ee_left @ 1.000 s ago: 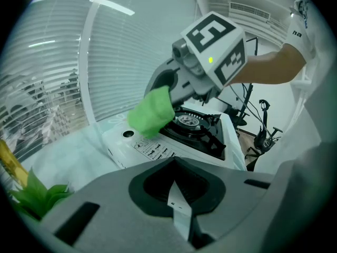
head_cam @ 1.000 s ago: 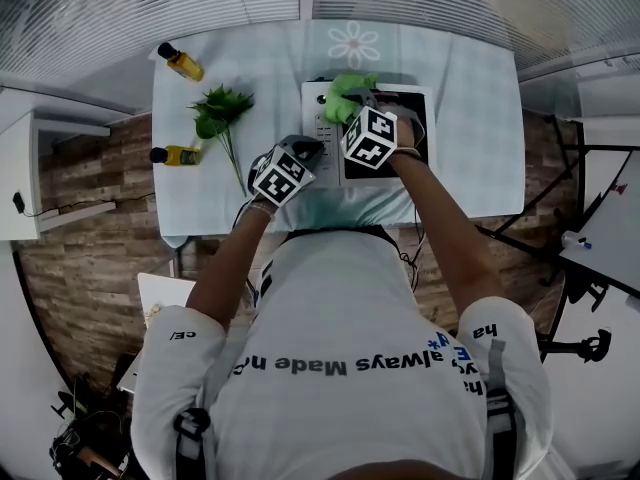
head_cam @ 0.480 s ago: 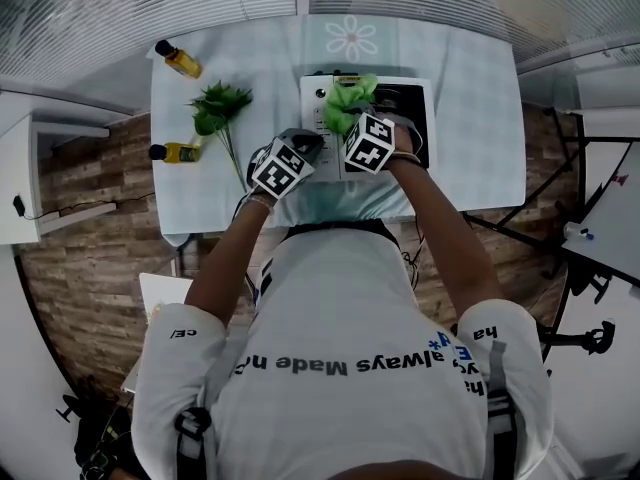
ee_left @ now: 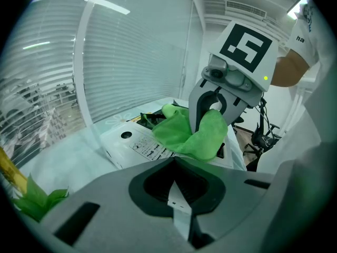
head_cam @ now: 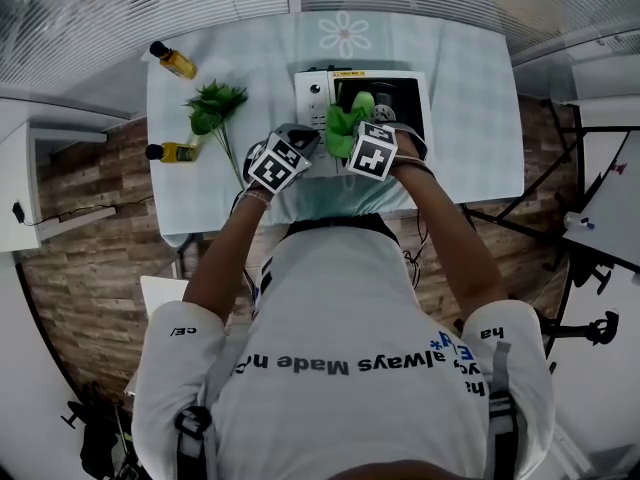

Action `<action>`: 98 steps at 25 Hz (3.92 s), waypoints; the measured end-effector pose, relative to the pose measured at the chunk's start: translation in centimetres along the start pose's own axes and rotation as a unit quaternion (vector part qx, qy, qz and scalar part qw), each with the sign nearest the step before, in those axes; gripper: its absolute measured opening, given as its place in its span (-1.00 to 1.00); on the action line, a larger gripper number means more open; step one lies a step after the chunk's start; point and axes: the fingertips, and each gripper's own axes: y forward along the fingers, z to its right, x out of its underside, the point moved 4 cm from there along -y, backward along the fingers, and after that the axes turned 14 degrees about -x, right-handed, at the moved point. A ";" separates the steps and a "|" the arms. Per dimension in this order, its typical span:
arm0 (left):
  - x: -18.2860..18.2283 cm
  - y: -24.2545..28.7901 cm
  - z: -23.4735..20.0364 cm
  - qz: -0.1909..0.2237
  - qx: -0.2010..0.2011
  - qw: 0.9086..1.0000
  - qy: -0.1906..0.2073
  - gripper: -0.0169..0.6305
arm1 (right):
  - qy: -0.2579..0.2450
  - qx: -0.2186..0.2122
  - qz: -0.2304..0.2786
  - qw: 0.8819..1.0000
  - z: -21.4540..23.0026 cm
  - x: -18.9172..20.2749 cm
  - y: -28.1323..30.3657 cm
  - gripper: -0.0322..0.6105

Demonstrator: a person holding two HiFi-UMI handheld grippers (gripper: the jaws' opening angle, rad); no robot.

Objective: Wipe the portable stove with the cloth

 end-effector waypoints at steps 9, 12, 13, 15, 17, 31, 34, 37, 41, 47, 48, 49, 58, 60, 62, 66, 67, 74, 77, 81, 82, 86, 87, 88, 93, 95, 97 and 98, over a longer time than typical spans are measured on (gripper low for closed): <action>-0.2 -0.1 -0.2 -0.005 0.016 1.000 -0.008 -0.91 | 0.004 0.096 0.125 0.987 -1.8 -2.1 -6.0 -0.83; -0.2 0.0 -0.3 -0.013 0.029 0.999 -0.015 -0.91 | -0.001 0.088 0.152 0.984 -4.9 -2.6 -6.1 -0.83; -0.2 0.0 -0.3 -0.015 0.032 0.999 -0.015 -0.91 | 0.000 0.077 0.159 0.984 -6.0 -2.8 -5.5 -0.83; -0.3 -0.1 -0.3 -0.018 0.036 0.999 -0.013 -0.91 | 0.003 0.047 0.168 0.985 -8.1 -3.3 -3.8 -0.83; -0.3 -0.1 -0.3 -0.021 0.038 0.999 -0.014 -0.91 | 0.005 0.016 0.168 0.986 -10.0 -3.6 -1.6 -0.83; -0.3 0.0 -0.4 -0.022 0.038 0.999 -0.015 -0.91 | 0.004 0.015 0.126 0.992 -11.5 -2.2 8.4 -0.83; -0.2 0.0 -0.4 -0.023 0.037 0.999 -0.014 -0.91 | 0.024 0.019 0.125 0.992 -11.2 -1.0 8.8 -0.83; -0.3 -0.1 -0.3 -0.024 0.034 0.999 -0.010 -0.91 | 0.043 0.027 0.127 0.991 -10.8 0.7 8.4 -0.83; -0.3 -0.1 -0.3 -0.025 0.031 0.999 -0.007 -0.91 | 0.071 0.042 0.129 0.988 -10.2 3.1 7.6 -0.83; -0.3 -0.1 -0.3 -0.029 0.029 0.999 -0.002 -0.91 | 0.102 0.064 0.128 0.984 -9.4 6.3 6.3 -0.83; -0.3 -0.1 -0.3 -0.030 0.028 0.999 -0.001 -0.91 | 0.106 0.066 0.127 0.984 -9.3 6.8 6.0 -0.83; -0.3 -0.1 -0.3 -0.030 0.027 0.999 -0.001 -0.91 | 0.109 0.068 0.126 0.984 -9.2 7.4 5.8 -0.83; -0.3 0.0 -0.3 -0.035 0.021 0.999 -0.004 -0.91 | 0.154 0.096 0.107 0.978 -7.9 13.6 3.5 -0.83; -0.3 0.0 -0.3 -0.036 0.020 0.999 -0.004 -0.91 | 0.166 0.103 0.103 0.975 -7.5 15.2 2.9 -0.83; -0.3 0.0 -0.3 -0.038 0.019 0.999 -0.004 -0.91 | 0.176 0.110 0.100 0.973 -7.3 16.6 2.3 -0.83; -0.3 -0.1 -0.3 -0.040 0.016 0.999 -0.009 -0.91 | 0.200 0.124 0.095 0.967 -6.8 19.4 1.0 -0.83; -0.3 -0.1 -0.3 -0.040 0.015 0.999 -0.011 -0.91 | 0.205 0.127 0.093 0.966 -6.7 20.1 0.6 -0.83; -0.4 0.0 -0.2 -0.043 0.009 0.999 -0.017 -0.91 | 0.228 0.132 0.075 0.962 -5.7 24.2 -1.3 -0.83; -0.4 0.0 -0.2 -0.043 0.006 0.999 -0.022 -0.91 | 0.228 0.127 0.066 0.963 -5.5 25.3 -1.8 -0.83; -0.4 -0.1 -0.2 -0.044 0.006 0.999 -0.028 -0.91 | 0.231 0.127 0.054 0.963 -4.5 26.6 -2.6 -0.83; -0.4 -0.1 -0.2 -0.043 0.006 0.999 -0.030 -0.91 | 0.228 0.126 0.050 0.964 -4.3 26.8 -2.7 -0.83; -0.4 -0.1 -0.2 -0.042 0.005 0.999 -0.029 -0.91 | 0.221 0.121 0.026 0.967 -3.6 27.4 -2.6 -0.83; -0.4 -0.1 -0.2 -0.042 0.006 0.999 -0.030 -0.91 | 0.222 0.122 0.020 0.967 -3.3 27.6 -2.7 -0.83; -0.4 -0.1 -0.2 -0.041 0.008 0.999 -0.033 -0.91 | 0.224 0.123 0.017 0.967 -2.9 27.8 -2.8 -0.83; -0.3 -0.1 -0.3 -0.037 0.010 0.998 -0.043 -0.91 | 0.224 0.140 0.014 0.964 0.0 27.8 -3.4 -0.83; -0.4 -0.1 -0.3 -0.035 0.011 0.998 -0.049 -0.91 | 0.221 0.151 0.011 0.964 1.5 27.3 -3.8 -0.83; -0.4 -0.2 -0.4 -0.031 0.013 0.998 -0.056 -0.91 | 0.217 0.162 0.009 0.963 3.1 26.8 -4.2 -0.83; -0.4 -0.3 -0.4 -0.030 0.014 0.998 -0.058 -0.91 | 0.215 0.167 0.008 0.962 4.0 26.5 -4.4 -0.83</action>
